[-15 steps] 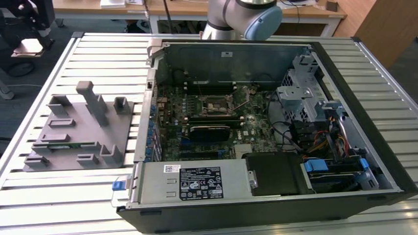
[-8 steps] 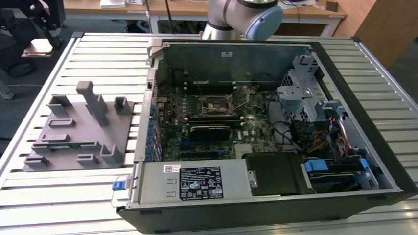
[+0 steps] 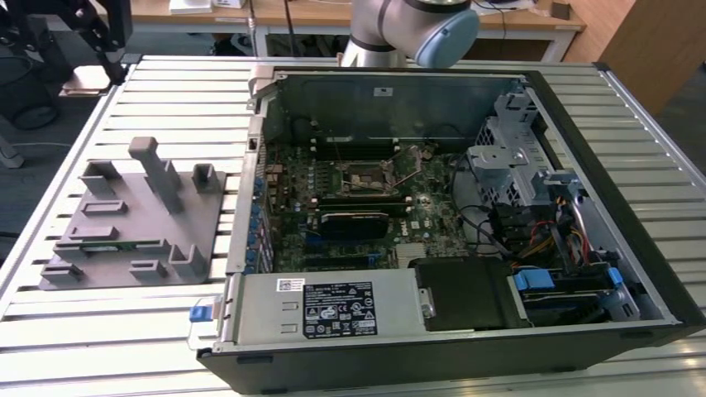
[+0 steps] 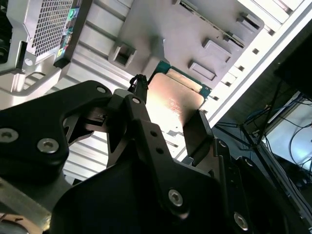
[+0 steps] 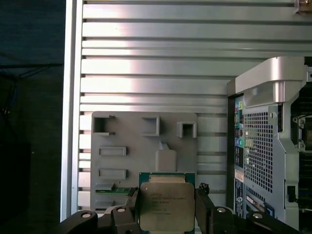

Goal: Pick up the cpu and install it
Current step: 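Pick up the cpu and move it towards the insertion slot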

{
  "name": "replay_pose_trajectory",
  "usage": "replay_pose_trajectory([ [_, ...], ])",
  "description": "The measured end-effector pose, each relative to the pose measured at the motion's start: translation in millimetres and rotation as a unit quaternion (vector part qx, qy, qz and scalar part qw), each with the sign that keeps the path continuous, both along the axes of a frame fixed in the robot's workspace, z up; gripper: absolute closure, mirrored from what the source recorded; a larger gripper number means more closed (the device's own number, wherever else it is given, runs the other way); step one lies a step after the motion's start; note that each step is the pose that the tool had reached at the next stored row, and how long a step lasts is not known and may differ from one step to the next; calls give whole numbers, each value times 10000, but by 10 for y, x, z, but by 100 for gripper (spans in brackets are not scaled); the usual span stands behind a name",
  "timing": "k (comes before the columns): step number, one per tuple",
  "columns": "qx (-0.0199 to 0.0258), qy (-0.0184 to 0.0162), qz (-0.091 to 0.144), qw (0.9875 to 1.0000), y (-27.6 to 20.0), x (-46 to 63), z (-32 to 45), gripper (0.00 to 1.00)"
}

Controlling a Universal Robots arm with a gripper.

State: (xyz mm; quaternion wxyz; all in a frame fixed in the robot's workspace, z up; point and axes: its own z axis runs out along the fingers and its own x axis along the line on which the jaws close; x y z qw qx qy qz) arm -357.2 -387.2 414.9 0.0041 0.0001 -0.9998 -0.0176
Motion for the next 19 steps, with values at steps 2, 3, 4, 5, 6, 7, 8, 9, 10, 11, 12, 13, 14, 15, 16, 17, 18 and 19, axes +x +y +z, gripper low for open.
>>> replay_pose_trajectory([
  [2, 0, 0, 0, 10000, 0, 42, 0, 46],
  [3, 0, 0, 0, 10000, 0, 62, 0, 46],
  [4, 0, 1, 0, 10000, 1, 81, 0, 46],
  [5, 0, 0, 0, 10000, 1, 101, -1, 46],
  [6, 0, 0, 0, 10000, 1, 120, -1, 46],
  [7, 0, 0, 0, 10000, 1, 140, -1, 46],
  [8, 0, 0, 0, 10000, 1, 159, -2, 46],
  [9, 0, 1, 0, 10000, 1, 178, -1, 46],
  [10, 0, 0, 0, 10000, 1, 196, -2, 46],
  [11, 0, 0, 0, 10000, 2, 215, -2, 46],
  [12, 0, 0, 0, 10000, 1, 236, -2, 46],
  [13, 0, 0, 0, 10000, 1, 256, -2, 46],
  [14, 0, 0, 0, 10000, 1, 276, -2, 46],
  [15, 0, 0, 0, 10000, 1, 299, -2, 46],
  [16, 0, 0, 0, 10000, 1, 321, -3, 46],
  [17, 0, 1, 0, 10000, 2, 343, -2, 46],
  [18, 0, 0, 0, 10000, 1, 363, -3, 46],
  [19, 0, 0, 0, 10000, 2, 382, -3, 46],
])
